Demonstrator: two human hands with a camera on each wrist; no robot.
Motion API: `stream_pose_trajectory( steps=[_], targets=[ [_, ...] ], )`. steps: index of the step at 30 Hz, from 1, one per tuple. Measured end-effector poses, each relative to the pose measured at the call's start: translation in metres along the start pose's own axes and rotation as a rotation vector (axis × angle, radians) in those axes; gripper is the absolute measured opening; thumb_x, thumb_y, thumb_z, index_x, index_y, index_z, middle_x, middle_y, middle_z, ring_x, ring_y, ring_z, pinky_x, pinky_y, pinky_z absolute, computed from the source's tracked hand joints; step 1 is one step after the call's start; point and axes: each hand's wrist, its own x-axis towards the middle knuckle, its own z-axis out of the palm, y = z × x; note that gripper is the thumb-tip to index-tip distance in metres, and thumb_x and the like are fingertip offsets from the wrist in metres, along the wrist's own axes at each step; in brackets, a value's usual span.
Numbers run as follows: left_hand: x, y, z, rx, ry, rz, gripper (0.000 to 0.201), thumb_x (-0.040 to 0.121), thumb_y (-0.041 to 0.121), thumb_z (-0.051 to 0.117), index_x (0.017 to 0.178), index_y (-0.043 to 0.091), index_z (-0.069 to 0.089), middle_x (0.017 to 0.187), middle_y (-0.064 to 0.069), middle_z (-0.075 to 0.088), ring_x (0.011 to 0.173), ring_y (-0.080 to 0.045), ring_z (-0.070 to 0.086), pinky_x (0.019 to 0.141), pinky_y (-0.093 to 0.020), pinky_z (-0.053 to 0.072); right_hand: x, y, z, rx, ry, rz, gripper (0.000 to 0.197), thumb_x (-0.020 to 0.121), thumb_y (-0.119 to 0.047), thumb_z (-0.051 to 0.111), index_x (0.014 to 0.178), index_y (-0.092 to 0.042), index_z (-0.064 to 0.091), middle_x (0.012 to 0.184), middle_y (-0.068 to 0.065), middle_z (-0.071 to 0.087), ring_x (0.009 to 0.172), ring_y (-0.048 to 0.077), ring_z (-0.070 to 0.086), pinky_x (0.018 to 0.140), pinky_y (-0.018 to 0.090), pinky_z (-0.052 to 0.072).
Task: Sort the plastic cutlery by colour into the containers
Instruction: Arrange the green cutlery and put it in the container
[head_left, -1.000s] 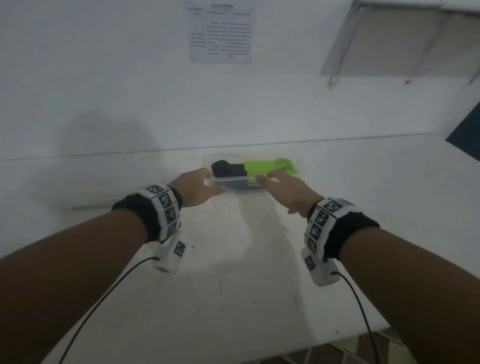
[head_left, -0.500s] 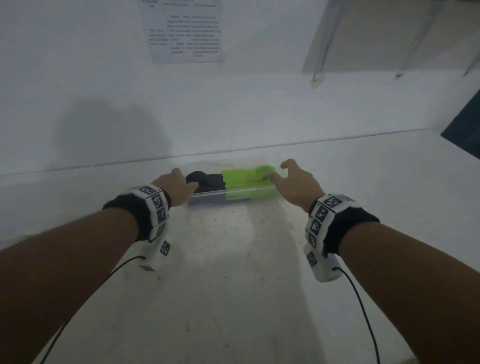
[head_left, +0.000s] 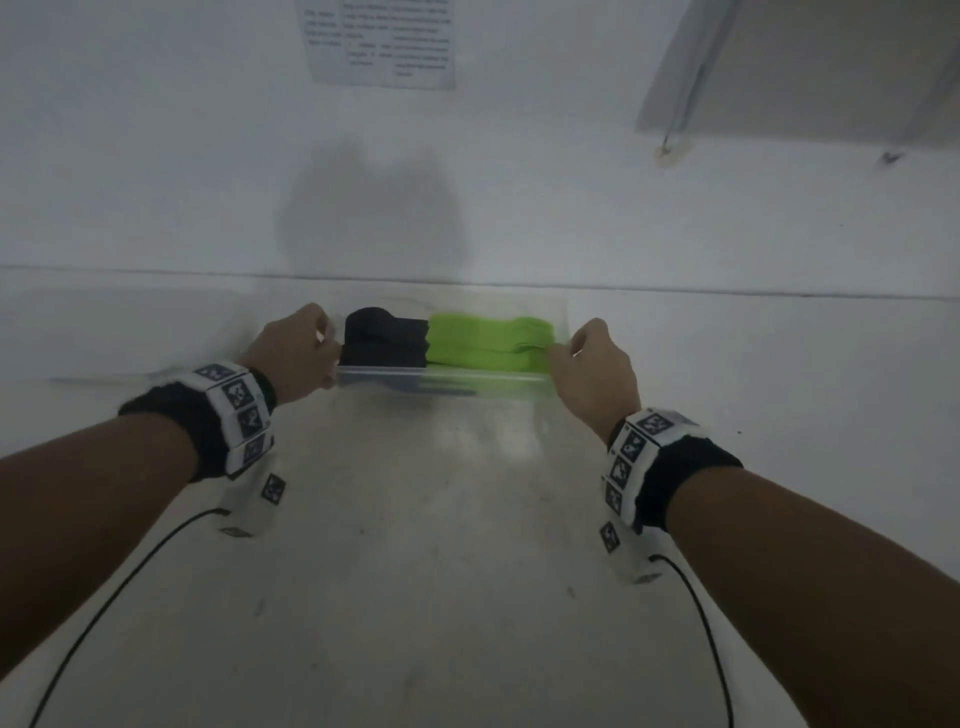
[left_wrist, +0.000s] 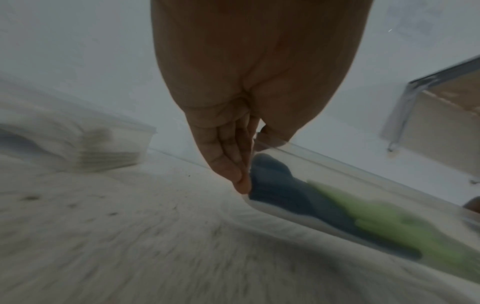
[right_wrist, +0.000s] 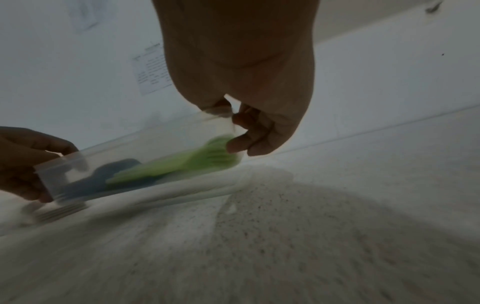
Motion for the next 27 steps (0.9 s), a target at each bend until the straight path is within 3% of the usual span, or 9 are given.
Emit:
stream_pose_trajectory(
  steps=[6, 11, 14, 17, 19, 21, 23, 25, 27],
  targets=[
    [-0.079, -0.022, -0.001, 0.04, -0.135, 0.001, 0.009, 0.097, 0.021, 0.059, 0.096, 0.016, 0.052, 0.076, -0.006, 0.073, 0.065, -0.019, 0.074, 0.077, -0.049, 0.061, -0.05, 0.022, -0.012, 0.044, -0.127, -0.019, 0.031, 0.088, -0.045, 0.052, 0.084, -0.015, 0.047, 0.08, 0.007, 0.064, 0.074, 0.031, 0.065, 0.07, 0.042, 0.054],
    [-0.111, -0.036, 0.011, 0.02, -0.166, 0.004, 0.01, 0.099, 0.019, 0.059, 0.098, 0.014, 0.05, 0.078, -0.008, 0.071, 0.068, -0.019, 0.074, 0.077, -0.049, 0.06, -0.076, 0.041, -0.004, -0.027, -0.161, -0.054, 0.031, 0.095, -0.039, 0.053, 0.078, -0.017, 0.039, 0.071, 0.003, 0.052, 0.065, 0.025, 0.048, 0.06, 0.038, 0.037],
    [-0.107, -0.039, 0.01, 0.029, -0.177, 0.016, 0.011, 0.101, 0.025, 0.057, 0.099, 0.016, 0.052, 0.078, -0.006, 0.072, 0.07, -0.02, 0.073, 0.079, -0.047, 0.06, -0.077, 0.044, -0.002, -0.053, -0.125, -0.066, 0.032, 0.099, -0.037, 0.047, 0.076, -0.016, 0.039, 0.071, 0.005, 0.054, 0.066, 0.025, 0.047, 0.059, 0.038, 0.035],
    [-0.093, -0.038, 0.003, -0.057, -0.18, -0.072, 0.044, 0.103, 0.052, 0.045, 0.097, 0.013, 0.062, 0.083, -0.008, 0.073, 0.069, -0.023, 0.073, 0.075, -0.04, 0.058, -0.059, 0.047, -0.002, -0.059, -0.144, -0.029, 0.03, 0.104, -0.027, 0.036, 0.078, -0.013, 0.045, 0.079, 0.004, 0.058, 0.075, 0.028, 0.051, 0.061, 0.036, 0.035],
    [-0.073, -0.043, -0.002, -0.123, -0.196, -0.17, 0.059, 0.104, 0.059, 0.035, 0.096, 0.01, 0.067, 0.085, -0.013, 0.072, 0.075, -0.029, 0.072, 0.077, -0.04, 0.057, -0.037, 0.052, 0.003, -0.15, -0.251, -0.023, 0.021, 0.107, -0.02, 0.034, 0.093, -0.014, 0.049, 0.094, 0.002, 0.054, 0.09, 0.026, 0.054, 0.071, 0.037, 0.038],
    [-0.052, -0.052, -0.004, -0.097, -0.215, -0.184, 0.043, 0.106, 0.044, 0.044, 0.106, 0.007, 0.066, 0.089, -0.015, 0.071, 0.082, -0.033, 0.07, 0.085, -0.045, 0.058, -0.01, 0.059, 0.007, -0.234, -0.287, -0.029, 0.024, 0.108, -0.026, 0.033, 0.104, -0.013, 0.054, 0.107, 0.005, 0.057, 0.107, 0.029, 0.059, 0.083, 0.037, 0.04],
    [-0.031, -0.062, -0.003, 0.079, -0.231, -0.095, 0.024, 0.104, 0.028, 0.054, 0.121, 0.013, 0.063, 0.097, -0.011, 0.07, 0.089, -0.03, 0.068, 0.09, -0.042, 0.056, 0.012, 0.064, 0.007, -0.301, -0.297, -0.12, 0.027, 0.106, -0.026, 0.04, 0.122, -0.019, 0.061, 0.127, 0.005, 0.063, 0.119, 0.029, 0.058, 0.094, 0.035, 0.042],
    [-0.015, -0.064, -0.002, 0.247, -0.259, 0.0, 0.032, 0.102, 0.022, 0.055, 0.133, 0.028, 0.057, 0.108, -0.006, 0.065, 0.097, -0.026, 0.062, 0.094, -0.037, 0.05, 0.029, 0.063, 0.007, -0.349, -0.359, -0.225, 0.039, 0.101, -0.012, 0.048, 0.135, -0.025, 0.064, 0.142, 0.0, 0.06, 0.13, 0.025, 0.055, 0.103, 0.028, 0.038],
    [-0.002, -0.06, 0.002, 0.315, -0.249, 0.085, 0.043, 0.1, 0.016, 0.056, 0.138, 0.035, 0.055, 0.11, -0.003, 0.062, 0.099, -0.022, 0.059, 0.096, -0.035, 0.047, 0.04, 0.06, 0.009, -0.372, -0.434, -0.299, 0.038, 0.098, -0.01, 0.054, 0.125, -0.029, 0.072, 0.136, -0.005, 0.066, 0.125, 0.02, 0.06, 0.097, 0.023, 0.039]
  ],
)
